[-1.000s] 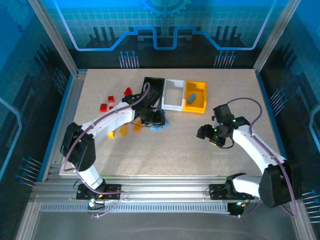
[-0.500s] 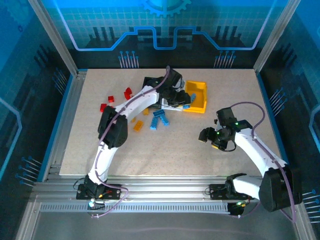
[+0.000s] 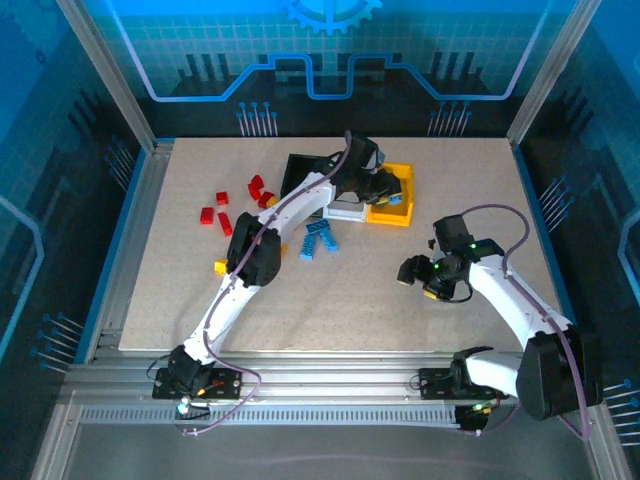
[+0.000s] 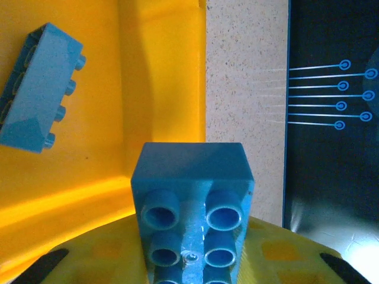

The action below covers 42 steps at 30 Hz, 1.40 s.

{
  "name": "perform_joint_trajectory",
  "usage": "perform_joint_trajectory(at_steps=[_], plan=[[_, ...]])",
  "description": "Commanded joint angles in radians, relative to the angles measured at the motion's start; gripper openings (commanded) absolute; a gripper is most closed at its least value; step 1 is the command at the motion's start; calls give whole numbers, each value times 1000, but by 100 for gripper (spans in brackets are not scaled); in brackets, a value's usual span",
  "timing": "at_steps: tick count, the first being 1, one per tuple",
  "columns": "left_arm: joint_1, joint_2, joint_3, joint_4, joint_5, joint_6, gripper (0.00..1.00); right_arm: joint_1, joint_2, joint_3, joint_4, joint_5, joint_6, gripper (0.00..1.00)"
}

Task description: Sort the legos into containers by color

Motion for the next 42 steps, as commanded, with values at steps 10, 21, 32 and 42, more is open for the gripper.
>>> perform_joint_trajectory(at_steps=[10,21,32,42], plan=[[-5,83,123,6,-44,-24,35,-20,15,31,-25,-34,-25,71],[4,76,137,7,-71,-7,61,-20,-4,26,-35,-28,-31,72],[2,24,131,-19,-76,29,76,-21,-80,-17,-41,-14,-1,73],[0,-149,0,-88,-87,159,80,-3,-94,-6,-60,4,8,73]])
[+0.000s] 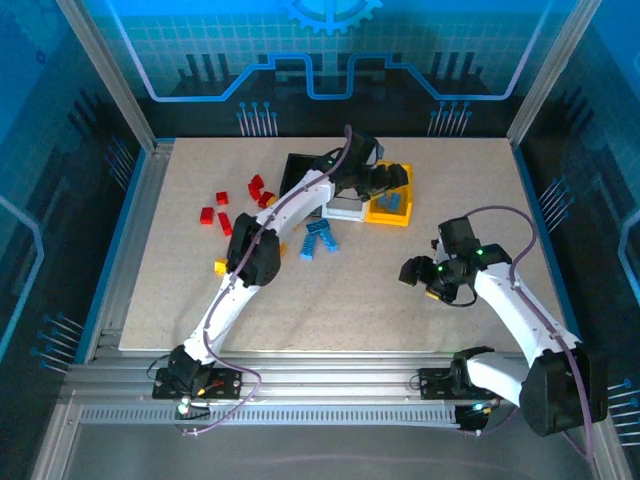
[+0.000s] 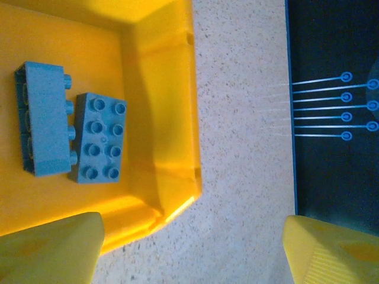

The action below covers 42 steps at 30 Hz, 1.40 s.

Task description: Sort the legos into containers by color

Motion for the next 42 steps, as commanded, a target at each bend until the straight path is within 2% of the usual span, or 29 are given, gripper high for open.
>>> perform_joint_trajectory(at_steps=[1,7,13,17,24,28,33,42], plan=[[-1,-140,-43,-68,-16,104,80,7,-4,7,-35,17,18,73],[4,-337,-279,-86,-57,210,84,37,21,49,-60,55,2,73],[49,-497,-516,-42,-83,202,84,14,35,108,-44,101,4,73],[74,-527,-549,-71,-95,224,84,-20,158,253,-40,85,-27,72],[156,-595,-638,-117,-106,255,83,1,358,478,-48,91,-70,70],[199,-684,-757,-123,-120,289,84,62,451,573,-59,117,-82,70],[226,-816,-910,-136,-149,340,87,197,582,704,-113,183,-146,70],[329,-1100,-1227,-121,-149,335,94,386,836,893,-150,243,-238,69]])
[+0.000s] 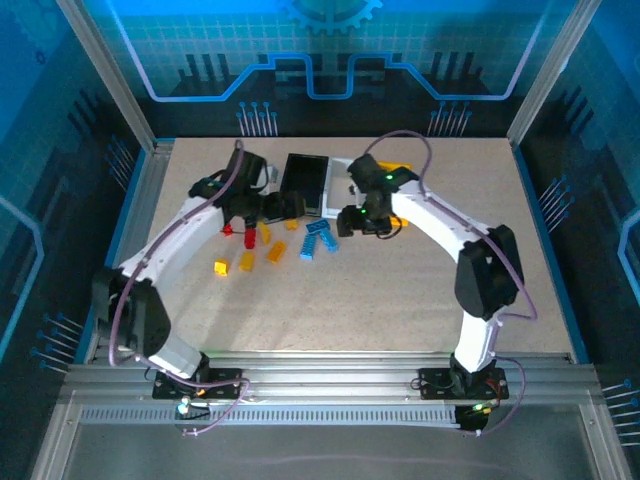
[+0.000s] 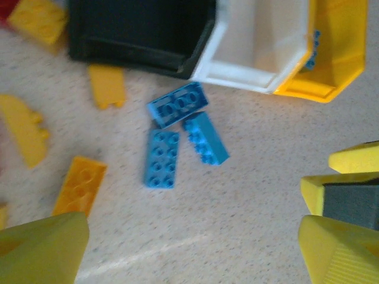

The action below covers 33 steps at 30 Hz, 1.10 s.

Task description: Sort the legos into containers by color

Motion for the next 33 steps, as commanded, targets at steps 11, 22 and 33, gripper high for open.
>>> perform_joint_trajectory(at_steps=[11,22,33], plan=[[109,-327,-292,-2,-33,-11,99,114,326,312,-124,40,-147,69],[143,-425,-353,-2,-35,-2,99,96,401,364,-107,37,-160,65],[151,-447,-383,21,-18,-28,99,63,444,397,-114,41,-166,56]])
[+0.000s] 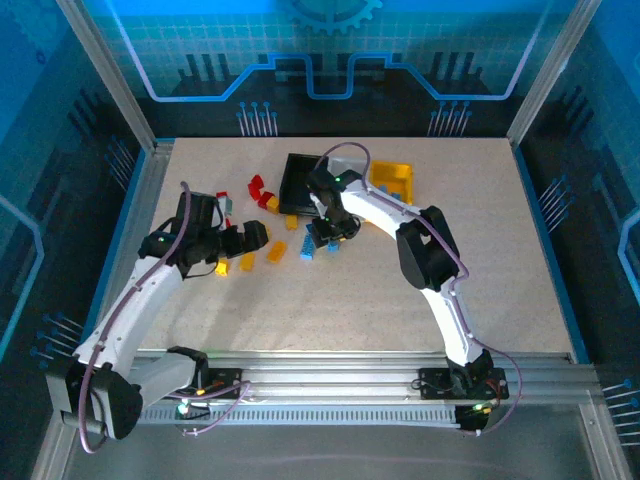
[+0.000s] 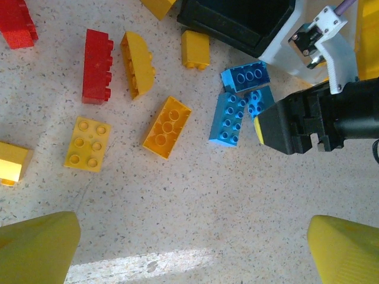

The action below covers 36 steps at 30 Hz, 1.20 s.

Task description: Sort the legos into containers by color

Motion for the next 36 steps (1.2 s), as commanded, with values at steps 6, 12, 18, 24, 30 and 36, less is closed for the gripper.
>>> perform_joint_trajectory(at_steps=[6,12,18,24,30,36], plan=[[13,-20,-22,39,8,-53,99,-21,53,41,-18,12,-18,47],[14,-16,-28,47,17,-79,99,-12,46,22,0,16,-22,38],[14,-23,-48,53,39,-100,99,6,-25,-55,31,33,-20,31],[14,-22,-72,60,26,-132,99,28,-122,-191,73,26,11,26],[14,-3,-112,131,57,-186,99,38,-252,-357,124,25,65,24],[15,54,-108,172,83,-219,99,25,-400,-510,147,26,107,23]])
